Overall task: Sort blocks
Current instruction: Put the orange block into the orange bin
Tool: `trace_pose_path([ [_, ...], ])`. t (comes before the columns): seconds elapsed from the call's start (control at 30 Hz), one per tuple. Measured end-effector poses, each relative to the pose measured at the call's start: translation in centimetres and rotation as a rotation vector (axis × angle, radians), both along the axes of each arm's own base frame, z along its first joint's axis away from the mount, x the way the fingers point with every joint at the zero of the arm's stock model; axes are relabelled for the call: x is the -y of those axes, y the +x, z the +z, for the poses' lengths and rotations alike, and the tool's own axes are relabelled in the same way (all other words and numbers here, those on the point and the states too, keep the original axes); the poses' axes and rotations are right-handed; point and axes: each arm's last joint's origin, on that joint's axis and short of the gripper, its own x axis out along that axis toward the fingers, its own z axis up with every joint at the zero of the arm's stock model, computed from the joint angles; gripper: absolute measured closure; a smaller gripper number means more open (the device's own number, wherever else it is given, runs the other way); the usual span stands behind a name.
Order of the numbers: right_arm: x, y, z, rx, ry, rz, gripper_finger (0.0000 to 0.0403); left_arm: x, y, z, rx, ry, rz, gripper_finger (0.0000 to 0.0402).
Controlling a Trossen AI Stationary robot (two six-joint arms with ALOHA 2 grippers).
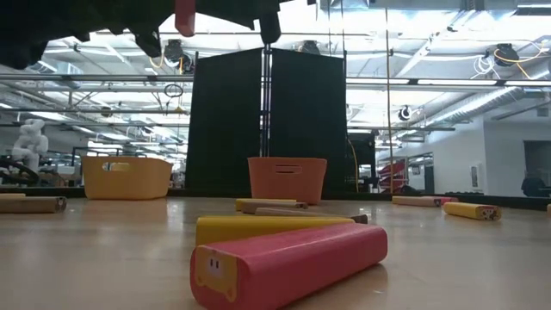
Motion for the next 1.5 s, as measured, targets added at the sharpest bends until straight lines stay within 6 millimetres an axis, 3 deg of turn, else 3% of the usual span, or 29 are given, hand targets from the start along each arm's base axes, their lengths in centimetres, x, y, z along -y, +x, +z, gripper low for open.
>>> trace_pose_path([
  [0.53, 0.3, 0.1, 0.0, 0.001, -0.003, -0.013, 0.0235, 0.0, 0.1, 0.1, 0.027, 0.006, 0.008, 0.0318],
  [0.87, 0.4, 0.1, 0.0, 0.001, -0.006, -0.028, 0.0309, -0.1, 0.1, 0.1, 0.027, 0.008, 0.014, 0.0315],
  [1.0, 0.4, 0.1, 0.0, -0.004, -0.018, -0.027, 0.0331, -0.1, 0.2, 0.0, 0.018, 0.017, 0.017, 0.0286],
  [1.27, 0.9, -0.7, 0.6, -0.079, -0.052, -0.04, 0.032, -0.2, 0.3, -0.5, -0.05, 0.026, 0.073, 0.0184],
  [1.37, 2.1, -1.6, 1.5, -0.139, -0.076, -0.114, 0.0321, -0.6, -0.1, -0.3, -0.087, 0.019, 0.163, 0.0164],
  [1.5, 4.8, -2.4, 1.3, -0.267, -0.125, -0.255, 0.0321, -1.3, -1.0, -0.6, -0.216, 0.047, 0.298, 0.0158],
])
